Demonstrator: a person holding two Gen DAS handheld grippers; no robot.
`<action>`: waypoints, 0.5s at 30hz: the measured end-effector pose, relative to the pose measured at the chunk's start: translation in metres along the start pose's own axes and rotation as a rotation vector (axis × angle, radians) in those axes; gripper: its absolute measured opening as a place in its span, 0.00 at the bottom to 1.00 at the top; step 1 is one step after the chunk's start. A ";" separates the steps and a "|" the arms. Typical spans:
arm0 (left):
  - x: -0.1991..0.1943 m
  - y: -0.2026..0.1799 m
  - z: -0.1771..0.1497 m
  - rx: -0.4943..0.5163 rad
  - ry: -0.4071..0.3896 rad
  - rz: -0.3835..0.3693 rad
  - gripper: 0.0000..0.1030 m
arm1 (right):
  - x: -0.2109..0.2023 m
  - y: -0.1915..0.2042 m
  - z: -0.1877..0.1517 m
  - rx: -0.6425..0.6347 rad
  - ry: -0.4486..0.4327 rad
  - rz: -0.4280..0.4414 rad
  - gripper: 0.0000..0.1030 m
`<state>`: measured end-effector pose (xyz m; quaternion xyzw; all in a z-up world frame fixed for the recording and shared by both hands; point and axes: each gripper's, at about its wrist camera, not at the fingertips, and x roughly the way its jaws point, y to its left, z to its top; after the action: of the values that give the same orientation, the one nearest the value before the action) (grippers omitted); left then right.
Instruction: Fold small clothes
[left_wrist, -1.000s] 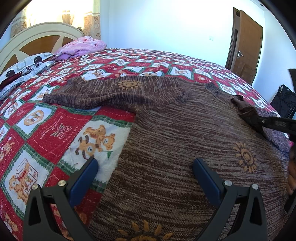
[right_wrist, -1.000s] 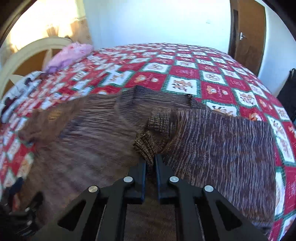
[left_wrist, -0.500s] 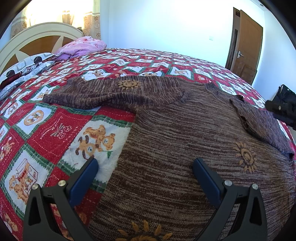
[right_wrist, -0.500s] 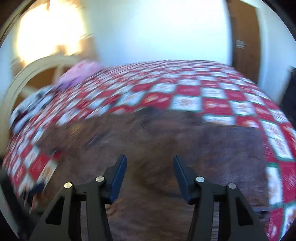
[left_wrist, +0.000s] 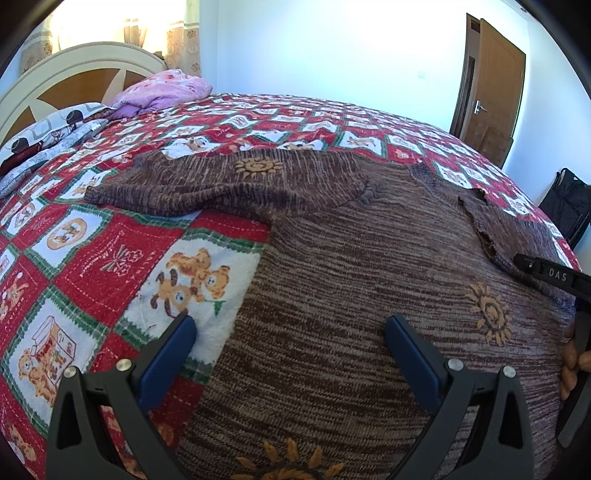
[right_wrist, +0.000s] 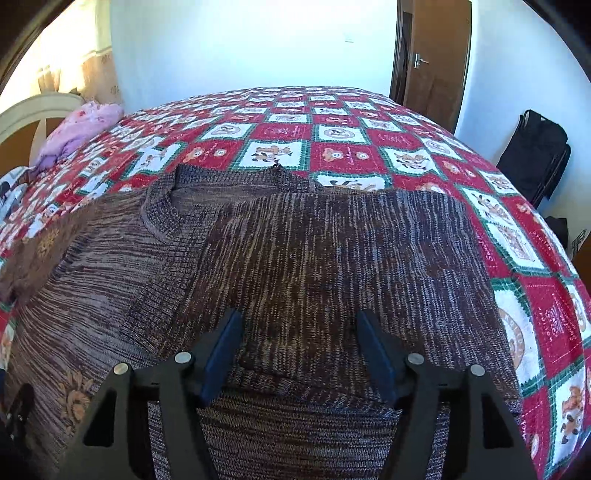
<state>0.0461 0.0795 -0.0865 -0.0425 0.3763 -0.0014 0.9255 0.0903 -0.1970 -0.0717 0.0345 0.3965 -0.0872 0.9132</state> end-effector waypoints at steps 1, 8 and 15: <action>0.000 0.001 0.003 0.007 0.024 -0.007 1.00 | 0.000 -0.003 0.000 0.015 -0.001 0.018 0.65; -0.032 0.077 0.062 -0.205 -0.083 0.053 1.00 | 0.002 -0.004 0.001 0.022 -0.006 0.036 0.67; 0.035 0.176 0.105 -0.542 0.057 0.050 0.72 | 0.001 -0.006 0.000 0.025 -0.009 0.040 0.68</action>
<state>0.1396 0.2616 -0.0498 -0.2795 0.3897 0.1210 0.8691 0.0903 -0.2032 -0.0726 0.0533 0.3904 -0.0742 0.9161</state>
